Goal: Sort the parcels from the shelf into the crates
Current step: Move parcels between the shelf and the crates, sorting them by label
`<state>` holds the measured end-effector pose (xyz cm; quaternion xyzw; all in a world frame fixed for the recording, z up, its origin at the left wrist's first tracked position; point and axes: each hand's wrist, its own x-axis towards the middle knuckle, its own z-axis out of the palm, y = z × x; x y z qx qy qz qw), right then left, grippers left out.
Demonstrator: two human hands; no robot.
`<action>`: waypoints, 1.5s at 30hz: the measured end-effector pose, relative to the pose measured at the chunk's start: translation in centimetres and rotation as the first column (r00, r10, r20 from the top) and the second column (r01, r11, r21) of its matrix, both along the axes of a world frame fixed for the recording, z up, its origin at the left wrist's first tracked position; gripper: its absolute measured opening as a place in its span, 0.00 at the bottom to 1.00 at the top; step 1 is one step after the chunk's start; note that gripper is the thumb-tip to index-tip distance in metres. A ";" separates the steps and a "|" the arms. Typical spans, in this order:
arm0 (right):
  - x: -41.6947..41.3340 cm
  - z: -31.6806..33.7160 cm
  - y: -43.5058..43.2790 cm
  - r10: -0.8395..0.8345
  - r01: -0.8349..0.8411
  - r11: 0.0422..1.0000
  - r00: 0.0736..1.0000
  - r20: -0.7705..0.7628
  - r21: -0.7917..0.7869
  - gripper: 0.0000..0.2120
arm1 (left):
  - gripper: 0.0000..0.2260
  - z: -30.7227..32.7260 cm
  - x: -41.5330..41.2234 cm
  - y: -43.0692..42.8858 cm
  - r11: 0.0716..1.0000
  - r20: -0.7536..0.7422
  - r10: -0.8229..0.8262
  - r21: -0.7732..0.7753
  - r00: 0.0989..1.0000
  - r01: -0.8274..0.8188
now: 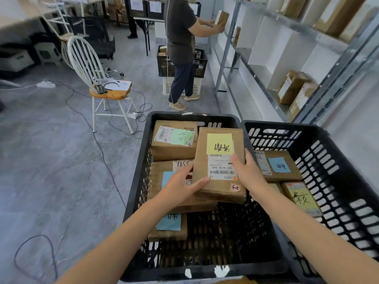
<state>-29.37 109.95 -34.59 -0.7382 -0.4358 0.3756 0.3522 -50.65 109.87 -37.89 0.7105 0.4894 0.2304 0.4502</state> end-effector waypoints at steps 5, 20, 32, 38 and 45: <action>0.8 0.1 -3.3 -0.024 -0.020 0.987 0.961 -0.274 -0.156 0.38 | 0.23 1.3 -2.4 0.1 0.998 0.102 0.056 -0.016 0.993 -0.055; 3.3 3.8 -2.0 0.737 -0.712 0.670 0.671 0.077 -0.208 0.43 | 0.18 -0.4 -4.0 2.9 0.889 0.163 0.456 -0.117 0.875 -0.442; -0.7 -1.5 -2.5 0.951 -0.782 0.288 0.168 0.258 -0.553 0.46 | 0.15 -0.5 -3.9 3.3 0.846 0.274 0.527 -0.262 0.805 -0.464; 0.0 -3.8 -6.0 0.949 -0.755 0.271 0.107 0.296 -0.597 0.42 | 0.08 -1.6 -2.9 3.1 0.992 -0.079 0.108 -0.060 0.991 -0.113; -2.5 -4.2 -6.3 0.865 -0.664 0.241 -0.184 0.467 -0.708 0.45 | 0.37 -2.7 -2.1 2.1 0.899 -0.688 -0.312 0.009 0.655 0.437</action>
